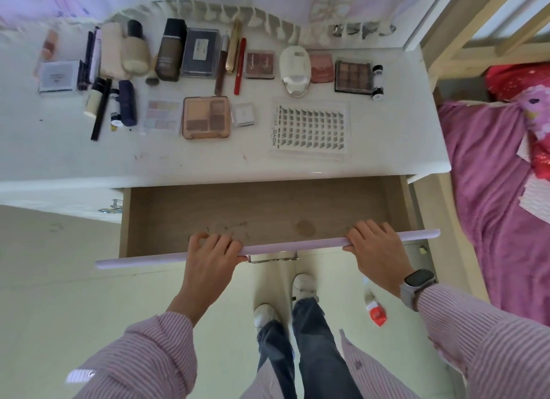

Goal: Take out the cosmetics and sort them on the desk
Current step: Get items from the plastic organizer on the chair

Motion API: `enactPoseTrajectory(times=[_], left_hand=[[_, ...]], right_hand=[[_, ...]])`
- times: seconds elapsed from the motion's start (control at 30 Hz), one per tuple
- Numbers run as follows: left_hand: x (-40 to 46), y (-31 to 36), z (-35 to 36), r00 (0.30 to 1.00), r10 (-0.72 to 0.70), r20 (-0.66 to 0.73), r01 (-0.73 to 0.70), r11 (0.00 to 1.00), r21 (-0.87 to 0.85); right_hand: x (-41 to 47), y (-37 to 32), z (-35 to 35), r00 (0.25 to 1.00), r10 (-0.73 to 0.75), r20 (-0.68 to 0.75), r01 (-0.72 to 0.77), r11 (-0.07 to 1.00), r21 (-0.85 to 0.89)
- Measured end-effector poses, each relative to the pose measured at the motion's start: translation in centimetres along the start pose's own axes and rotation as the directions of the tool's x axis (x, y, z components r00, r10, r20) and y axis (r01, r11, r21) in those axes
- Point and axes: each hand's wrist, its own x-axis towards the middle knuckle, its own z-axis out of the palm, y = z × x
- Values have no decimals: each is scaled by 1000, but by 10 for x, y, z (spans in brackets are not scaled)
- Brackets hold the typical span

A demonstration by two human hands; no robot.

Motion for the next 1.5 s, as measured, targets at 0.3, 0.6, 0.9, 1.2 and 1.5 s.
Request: enactPoseTrajectory(times=[0.3, 0.6, 0.9, 1.2, 1.5], left_hand=[[-10, 8, -4, 973, -226, -44, 219, 967, -131], [-29, 1, -6, 866, -490, 97, 495, 817, -295], [-23, -8, -6, 900, -431, 71, 432, 854, -290], [1, -25, -4, 926, -378, 24, 375, 909, -182], [13, -31, -4, 931, -364, 25, 364, 922, -131]], right_hand=[[-9, -5, 9, 994, 60, -92, -59, 998, 5], [-9, -21, 11, 975, 159, -153, -146, 985, 91], [-5, -20, 11, 981, 143, -131, -133, 987, 89], [18, -6, 14, 984, 130, -119, -123, 990, 67], [34, -3, 1, 986, 152, -75, -150, 988, 32]])
